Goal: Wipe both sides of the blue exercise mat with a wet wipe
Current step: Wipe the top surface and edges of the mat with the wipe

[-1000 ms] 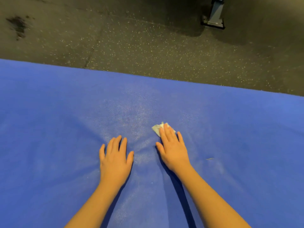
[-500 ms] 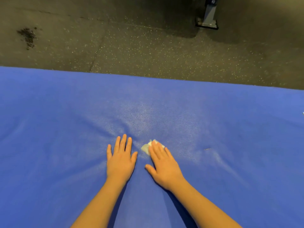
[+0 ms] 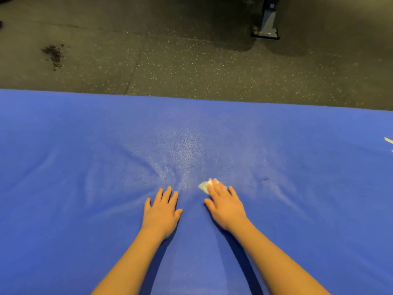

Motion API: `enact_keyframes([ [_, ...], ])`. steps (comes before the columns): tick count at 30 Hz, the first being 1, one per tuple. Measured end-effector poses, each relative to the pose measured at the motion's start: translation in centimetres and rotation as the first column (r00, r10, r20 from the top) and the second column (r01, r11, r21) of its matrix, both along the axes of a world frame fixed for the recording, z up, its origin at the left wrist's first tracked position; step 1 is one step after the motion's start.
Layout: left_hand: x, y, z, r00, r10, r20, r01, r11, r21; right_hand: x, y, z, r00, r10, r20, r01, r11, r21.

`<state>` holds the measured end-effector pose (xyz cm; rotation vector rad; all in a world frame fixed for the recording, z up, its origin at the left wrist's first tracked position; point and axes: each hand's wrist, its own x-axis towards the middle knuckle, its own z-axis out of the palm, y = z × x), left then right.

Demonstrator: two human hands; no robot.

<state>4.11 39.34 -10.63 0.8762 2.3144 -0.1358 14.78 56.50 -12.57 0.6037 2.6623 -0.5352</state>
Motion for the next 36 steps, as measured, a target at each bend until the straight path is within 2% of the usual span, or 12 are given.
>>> enact_keyframes([
  [2, 0.5, -0.9, 0.2, 1.0, 0.012, 0.027, -0.012, 1.0, -0.001, -0.1, -0.9, 0.2, 0.99, -0.137, 0.028, 0.137, 0.99, -0.014],
  [3, 0.8, -1.3, 0.2, 0.999, 0.022, 0.029, -0.022, 1.0, 0.006, 0.1, -2.3, 0.4, 0.992, -0.127, 0.02, 0.128, 0.99, -0.056],
  [6, 1.6, -2.2, -0.3, 0.999, 0.035, -0.02, -0.034, 0.998, 0.045, 1.6, -5.6, 1.9, 0.997, 0.082, 0.008, -0.08, 0.983, -0.167],
  [8, 2.1, -2.4, -0.9, 0.998, 0.029, -0.06, -0.026, 0.998, 0.049, 2.2, -4.6, 2.2, 0.992, 0.122, 0.044, -0.114, 0.982, -0.152],
  [11, 2.0, -2.2, -1.0, 0.997, 0.057, -0.057, -0.053, 0.996, 0.067, 2.2, -2.8, 1.9, 0.993, -0.054, 0.105, 0.056, 0.998, -0.018],
  [13, 2.0, -2.0, -0.5, 0.998, 0.056, -0.04, -0.053, 0.996, 0.07, 2.5, -4.0, 2.2, 0.989, -0.097, 0.109, 0.098, 0.995, -0.007],
  [18, 2.4, -2.3, 0.3, 0.997, 0.072, -0.033, -0.069, 0.994, 0.087, 4.5, -6.6, 4.3, 0.981, 0.178, 0.08, -0.163, 0.974, -0.16],
  [24, 2.5, -3.4, 2.3, 0.995, 0.073, 0.073, -0.078, 0.994, 0.071, 4.4, -4.2, 3.7, 0.981, -0.097, 0.168, 0.111, 0.991, -0.076],
  [29, 3.1, -6.1, 5.0, 0.984, 0.091, 0.153, -0.088, 0.996, -0.023, 5.3, -7.6, 5.3, 0.989, 0.121, 0.082, -0.095, 0.96, -0.265],
  [31, 3.3, -7.1, 5.9, 0.975, 0.106, 0.195, -0.099, 0.994, -0.045, 5.2, -6.8, 5.4, 0.986, 0.139, 0.094, -0.107, 0.952, -0.287],
  [35, 4.3, -8.3, 6.5, 0.971, 0.127, 0.204, -0.117, 0.991, -0.06, 5.7, -6.5, 4.5, 0.983, -0.053, 0.178, 0.059, 0.998, -0.028],
  [36, 4.6, -8.4, 6.3, 0.973, 0.129, 0.194, -0.119, 0.991, -0.06, 5.9, -7.6, 4.7, 0.985, -0.07, 0.159, 0.074, 0.997, -0.021],
])
